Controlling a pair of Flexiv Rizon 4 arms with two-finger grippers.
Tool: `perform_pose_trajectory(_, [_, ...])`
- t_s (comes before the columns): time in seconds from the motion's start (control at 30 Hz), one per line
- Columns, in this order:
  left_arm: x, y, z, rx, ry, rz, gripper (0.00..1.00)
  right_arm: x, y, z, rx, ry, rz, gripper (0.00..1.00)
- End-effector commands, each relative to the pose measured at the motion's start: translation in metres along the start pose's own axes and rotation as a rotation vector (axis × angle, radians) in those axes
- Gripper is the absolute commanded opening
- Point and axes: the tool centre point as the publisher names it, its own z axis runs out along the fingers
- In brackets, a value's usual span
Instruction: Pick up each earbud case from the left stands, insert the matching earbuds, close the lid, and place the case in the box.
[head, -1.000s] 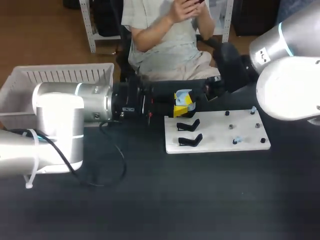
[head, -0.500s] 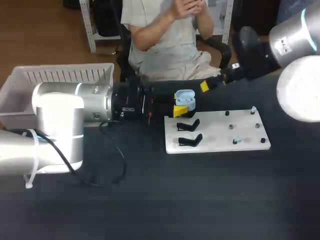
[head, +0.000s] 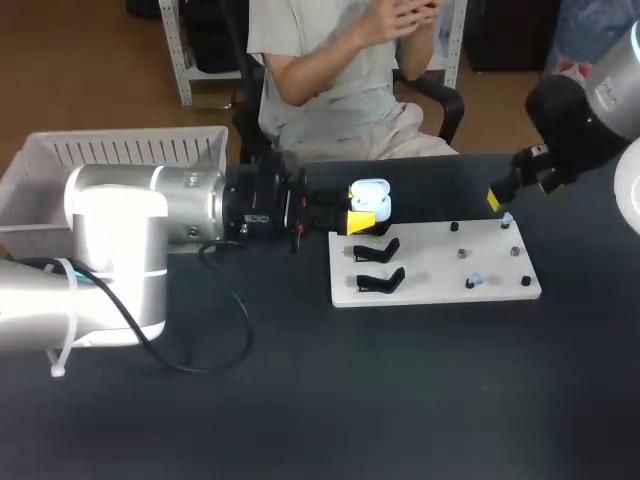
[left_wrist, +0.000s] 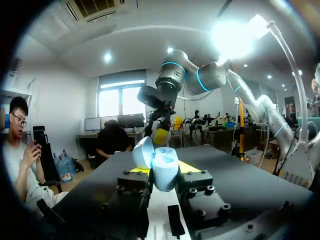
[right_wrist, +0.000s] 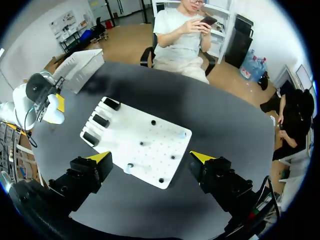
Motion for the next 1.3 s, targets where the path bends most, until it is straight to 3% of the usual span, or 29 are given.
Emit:
perform_pose_trajectory(0.03, [0.001,-0.001,0.001,-0.007,-0.003,0.004,0.0,-0.005,-0.018,0.023,0.202,0.17,0.074,1.0])
perform_pose_trajectory(0.27, [0.001,-0.001,0.001,-0.007,-0.003,0.004,0.0,-0.003,-0.031,0.041,0.264,0.294,0.144,1.0])
perform_pose_trajectory(0.53, [0.001,-0.001,0.001,-0.007,-0.003,0.004,0.0,-0.007,-0.042,0.063,0.296,0.374,0.169,1.0])
perform_pose_trajectory(0.8, [0.001,-0.001,0.001,-0.007,-0.003,0.004,0.0,-0.014,-0.048,0.086,0.287,0.4,0.171,1.0])
perform_pose_trajectory(0.9, [0.001,-0.001,0.001,-0.007,-0.003,0.004,0.0,-0.016,-0.049,0.091,0.284,0.406,0.173,0.8])
perform_pose_trajectory(0.97, [0.001,-0.001,0.001,-0.007,-0.003,0.004,0.0,-0.017,-0.049,0.094,0.281,0.406,0.177,0.79])
perform_pose_trajectory(1.03, [0.001,-0.001,0.001,-0.007,-0.003,0.004,0.0,-0.018,-0.05,0.097,0.28,0.406,0.179,0.54])
perform_pose_trajectory(1.07, [0.001,-0.001,0.001,-0.007,-0.003,0.004,0.0,-0.018,-0.051,0.098,0.28,0.407,0.181,0.49])
perform_pose_trajectory(1.2, [0.001,-0.001,0.001,-0.007,-0.003,0.004,0.0,-0.018,-0.051,0.102,0.282,0.411,0.184,0.48])
perform_pose_trajectory(1.3, [0.001,-0.001,0.001,-0.007,-0.003,0.004,0.0,-0.017,-0.051,0.106,0.281,0.414,0.188,0.41])
